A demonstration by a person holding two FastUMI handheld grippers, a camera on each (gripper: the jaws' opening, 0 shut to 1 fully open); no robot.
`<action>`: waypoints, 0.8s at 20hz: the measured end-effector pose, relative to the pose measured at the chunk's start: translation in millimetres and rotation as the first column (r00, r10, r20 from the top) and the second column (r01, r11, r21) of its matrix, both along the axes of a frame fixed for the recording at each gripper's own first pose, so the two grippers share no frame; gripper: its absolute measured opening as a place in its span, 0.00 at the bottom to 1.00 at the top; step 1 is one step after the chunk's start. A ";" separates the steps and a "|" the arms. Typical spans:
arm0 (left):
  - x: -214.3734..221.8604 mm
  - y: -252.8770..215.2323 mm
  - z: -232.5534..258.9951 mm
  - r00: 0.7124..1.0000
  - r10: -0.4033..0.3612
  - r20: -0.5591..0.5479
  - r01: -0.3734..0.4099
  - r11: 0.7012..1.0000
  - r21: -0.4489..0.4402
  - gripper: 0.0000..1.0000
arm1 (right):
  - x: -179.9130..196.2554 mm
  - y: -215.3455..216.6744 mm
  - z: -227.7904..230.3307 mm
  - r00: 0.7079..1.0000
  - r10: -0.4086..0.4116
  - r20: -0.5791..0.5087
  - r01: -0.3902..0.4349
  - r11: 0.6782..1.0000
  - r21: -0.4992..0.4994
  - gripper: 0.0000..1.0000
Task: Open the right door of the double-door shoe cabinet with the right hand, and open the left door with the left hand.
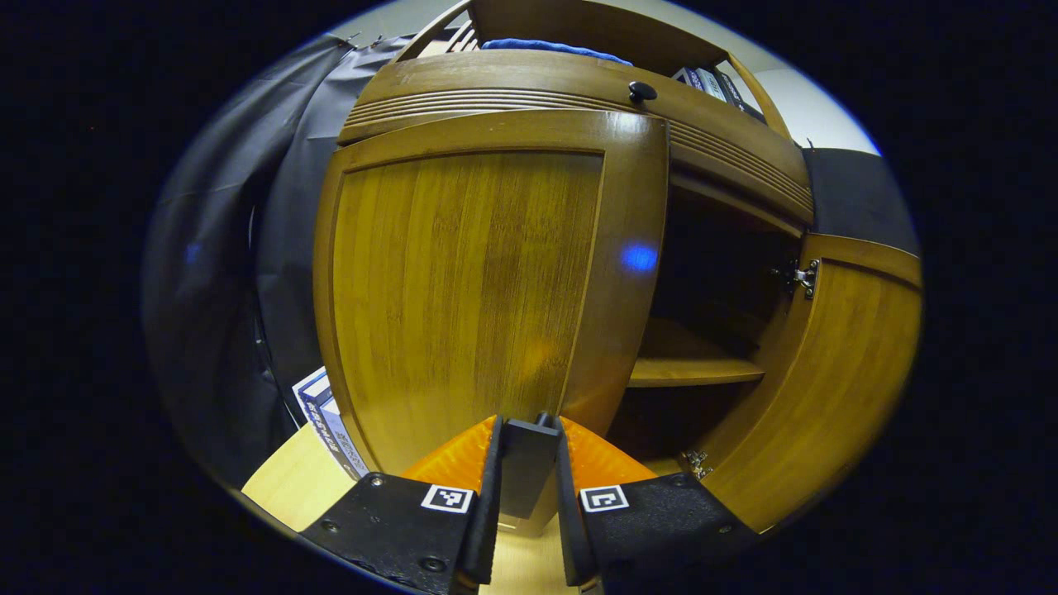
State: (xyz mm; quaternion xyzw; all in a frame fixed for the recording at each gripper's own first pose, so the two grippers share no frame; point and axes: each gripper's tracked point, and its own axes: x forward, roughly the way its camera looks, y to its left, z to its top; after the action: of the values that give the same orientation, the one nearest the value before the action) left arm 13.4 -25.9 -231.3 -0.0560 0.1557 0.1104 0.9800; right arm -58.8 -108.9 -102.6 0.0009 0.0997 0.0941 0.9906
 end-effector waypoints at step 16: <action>-53.7 15.8 8.6 0.999 0.048 -0.002 -0.048 0.997 -0.063 0.31 | 12.9 48.7 -18.4 0.985 0.164 -0.046 -0.163 0.986 0.029 0.53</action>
State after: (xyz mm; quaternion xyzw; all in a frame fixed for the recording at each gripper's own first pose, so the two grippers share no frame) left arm -40.4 -10.1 -222.7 -0.0908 0.1582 0.1288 0.9748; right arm -46.0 -60.2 -121.0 0.0074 0.1221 0.1762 0.9767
